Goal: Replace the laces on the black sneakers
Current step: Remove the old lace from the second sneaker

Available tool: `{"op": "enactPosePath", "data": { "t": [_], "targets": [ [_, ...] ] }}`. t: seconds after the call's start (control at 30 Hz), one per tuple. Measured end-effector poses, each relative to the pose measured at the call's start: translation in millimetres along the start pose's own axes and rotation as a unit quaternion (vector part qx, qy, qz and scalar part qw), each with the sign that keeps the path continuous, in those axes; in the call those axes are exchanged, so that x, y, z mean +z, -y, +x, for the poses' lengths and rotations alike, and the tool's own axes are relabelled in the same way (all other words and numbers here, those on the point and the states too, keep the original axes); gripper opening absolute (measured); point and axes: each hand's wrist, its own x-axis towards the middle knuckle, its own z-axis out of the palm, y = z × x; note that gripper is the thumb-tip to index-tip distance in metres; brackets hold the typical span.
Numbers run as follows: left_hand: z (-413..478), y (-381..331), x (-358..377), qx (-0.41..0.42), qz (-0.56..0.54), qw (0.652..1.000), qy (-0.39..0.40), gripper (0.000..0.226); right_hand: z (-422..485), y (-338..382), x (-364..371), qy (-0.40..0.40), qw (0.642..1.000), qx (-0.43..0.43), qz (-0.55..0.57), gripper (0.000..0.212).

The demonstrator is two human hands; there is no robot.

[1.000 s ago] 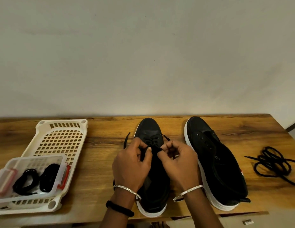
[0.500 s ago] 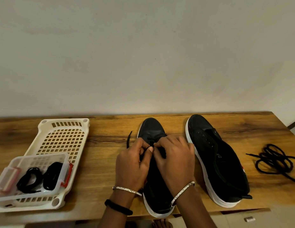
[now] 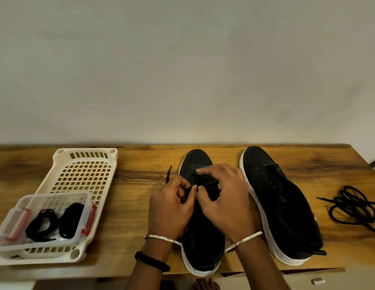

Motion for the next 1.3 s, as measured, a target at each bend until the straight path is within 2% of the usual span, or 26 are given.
{"op": "enactPosePath", "data": {
  "t": [0.07,0.1,0.27,0.37,0.43,0.47,0.5,0.53,0.57,0.6,0.63,0.67,0.73,0.77,0.8,0.87,0.9,1.07,1.13,1.2,1.23,1.27,1.3],
  "targets": [
    [0.4,1.9,-0.3,0.001,-0.003,1.0,0.01,0.014,-1.7,2.6,0.9,-0.014,0.992,-0.045,-0.118,0.012],
    [0.7,2.5,-0.6,0.0,-0.007,1.0,0.014,0.013,-2.7,0.8,2.1,-0.014,0.988,-0.048,-0.149,0.011],
    [0.8,4.1,-0.6,-0.005,-0.021,1.0,0.019,0.015,-5.5,-6.4,7.8,-0.022,0.98,-0.048,-0.194,0.017],
    [1.1,4.2,-1.7,-0.009,-0.018,1.0,0.009,0.018,-7.1,-7.4,15.2,-0.051,0.986,-0.042,-0.151,0.015],
    [2.0,4.3,-2.6,-0.013,-0.017,1.0,0.002,0.019,-5.7,-9.1,17.1,-0.066,0.996,0.052,0.01,0.012],
    [2.4,4.7,-2.9,-0.015,-0.017,1.0,0.0,0.019,-3.3,-7.5,16.7,-0.071,0.978,0.135,0.145,0.009],
    [2.5,4.8,-3.0,-0.017,-0.018,1.0,-0.002,0.02,-0.9,-5.8,14.8,-0.078,0.926,0.229,0.29,0.006],
    [2.6,4.8,-2.8,-0.019,-0.02,1.0,-0.002,0.02,1.0,-4.3,11.3,-0.083,0.854,0.311,0.41,0.003],
    [2.6,4.8,-2.9,-0.021,-0.021,1.0,-0.002,0.02,2.3,-6.0,8.6,-0.086,0.797,0.365,0.473,0.002],
    [2.6,4.6,-2.9,-0.023,-0.022,0.999,-0.002,0.02,3.6,-7.4,5.8,-0.084,0.779,0.391,0.482,0.003],
    [2.5,4.4,-2.7,-0.025,-0.024,0.999,-0.001,0.02,4.6,-11.5,4.3,-0.079,0.8,0.389,0.451,0.005],
    [2.4,4.3,-2.4,-0.027,-0.028,0.999,0.0,0.02,4.9,-15.4,3.4,-0.076,0.843,0.359,0.395,0.007],
    [2.5,4.1,-2.4,-0.028,-0.029,0.999,0.004,0.02,4.4,-16.6,2.5,-0.073,0.942,0.234,0.229,0.02],
    [2.7,4.0,-2.7,-0.025,-0.024,0.999,0.008,0.019,3.6,-13.9,2.9,-0.061,0.976,0.156,0.137,0.026],
    [2.7,4.4,-3.0,-0.02,-0.018,1.0,0.012,0.018,2.4,-9.8,4.8,-0.041,0.994,0.084,0.048,0.028],
    [2.6,5.4,-3.4,-0.015,-0.015,1.0,0.017,0.017,-1.3,-2.6,10.3,-0.005,0.996,-0.014,-0.091,0.026],
    [2.4,5.5,-3.6,-0.017,-0.017,1.0,0.02,0.017,-4.1,-3.7,14.0,-0.002,0.991,-0.033,-0.13,0.025],
    [1.7,4.4,-4.4,-0.016,-0.019,0.999,0.029,0.016,-8.3,-6.7,19.4,-0.05,0.979,-0.041,-0.195,0.016],
    [1.7,3.7,-4.8,-0.015,-0.022,0.999,0.024,0.016,-7.9,-7.1,20.2,-0.06,0.978,-0.049,-0.195,0.012],
    [2.0,3.1,-5.2,-0.014,-0.027,0.999,0.019,0.016,-7.6,-5.9,20.8,-0.074,0.99,0.004,-0.118,0.011],
    [2.2,3.0,-5.0,-0.014,-0.028,0.999,0.017,0.016,-6.5,-6.1,21.0,-0.083,0.994,0.063,-0.017,0.011],
    [2.4,2.6,-4.9,-0.013,-0.027,0.999,0.017,0.016,-4.0,-7.9,21.1,-0.096,0.977,0.144,0.127,0.01],
    [2.4,3.0,-4.7,-0.013,-0.027,0.999,0.017,0.016,-0.6,-8.7,19.2,-0.105,0.923,0.238,0.285,0.009]
  ]
}}
